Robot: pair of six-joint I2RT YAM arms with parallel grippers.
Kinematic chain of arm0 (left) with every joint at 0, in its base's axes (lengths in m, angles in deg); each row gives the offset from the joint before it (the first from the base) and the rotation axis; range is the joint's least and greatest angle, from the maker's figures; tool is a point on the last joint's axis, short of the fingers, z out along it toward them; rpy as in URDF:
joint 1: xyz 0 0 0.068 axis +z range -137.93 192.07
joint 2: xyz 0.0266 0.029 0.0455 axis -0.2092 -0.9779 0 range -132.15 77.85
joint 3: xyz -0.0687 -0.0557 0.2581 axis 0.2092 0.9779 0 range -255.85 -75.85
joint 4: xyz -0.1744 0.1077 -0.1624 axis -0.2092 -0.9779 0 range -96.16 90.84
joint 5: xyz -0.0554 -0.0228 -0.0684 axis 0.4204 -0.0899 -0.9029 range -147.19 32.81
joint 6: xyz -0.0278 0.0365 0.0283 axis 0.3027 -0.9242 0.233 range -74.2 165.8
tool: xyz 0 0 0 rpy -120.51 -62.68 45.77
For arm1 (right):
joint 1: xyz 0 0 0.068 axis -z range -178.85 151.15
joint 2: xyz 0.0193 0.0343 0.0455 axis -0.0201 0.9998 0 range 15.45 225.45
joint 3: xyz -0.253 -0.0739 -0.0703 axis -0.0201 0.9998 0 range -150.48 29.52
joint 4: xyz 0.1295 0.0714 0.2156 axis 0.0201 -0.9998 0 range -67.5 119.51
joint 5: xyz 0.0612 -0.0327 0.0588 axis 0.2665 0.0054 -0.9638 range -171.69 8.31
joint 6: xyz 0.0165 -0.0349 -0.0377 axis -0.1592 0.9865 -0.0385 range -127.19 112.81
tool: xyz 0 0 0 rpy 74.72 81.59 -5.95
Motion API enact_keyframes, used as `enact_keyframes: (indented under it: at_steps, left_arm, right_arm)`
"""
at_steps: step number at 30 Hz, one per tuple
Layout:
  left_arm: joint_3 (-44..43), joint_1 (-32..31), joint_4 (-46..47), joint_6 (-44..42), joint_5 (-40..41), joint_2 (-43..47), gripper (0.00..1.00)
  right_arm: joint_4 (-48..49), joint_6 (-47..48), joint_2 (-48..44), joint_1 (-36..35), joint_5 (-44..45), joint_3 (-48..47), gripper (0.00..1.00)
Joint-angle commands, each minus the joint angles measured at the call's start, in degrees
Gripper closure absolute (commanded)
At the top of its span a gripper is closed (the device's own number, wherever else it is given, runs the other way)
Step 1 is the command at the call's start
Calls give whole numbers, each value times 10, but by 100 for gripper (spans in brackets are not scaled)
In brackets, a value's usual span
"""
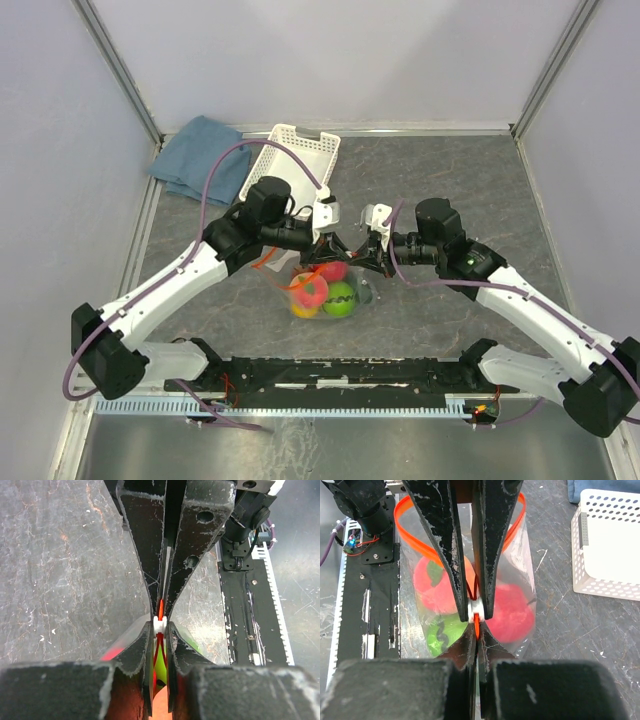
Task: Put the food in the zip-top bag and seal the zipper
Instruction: Zip the zipper food storage bag at the center of the board.
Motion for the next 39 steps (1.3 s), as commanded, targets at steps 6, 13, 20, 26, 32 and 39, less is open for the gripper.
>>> enact_keyframes:
  at_steps: [6,13,20,26,32,39]
  left_arm:
    - [-9,8,-66,6,106,51,97]
    - [4,19,-100,13,154,77,97]
    - [47,22,-99,41,186,125,97]
    - [68,23,-95,56,230,164,97]
    - [67,24,-98,46,260,178,97]
    - [31,24,-101,37,186,135,97]
  right_arm:
    - [17,-7,-35,1,60,8,98]
    - [19,-17,-58,5,109,26,98]
    - [30,-32,-88,15,148,55,98]
    - [23,-47,-110,21,191,65,98]
    - [-6,-53,-123,23,214,59,98]
    - [-87,-40,-63,22,102,-15,87]
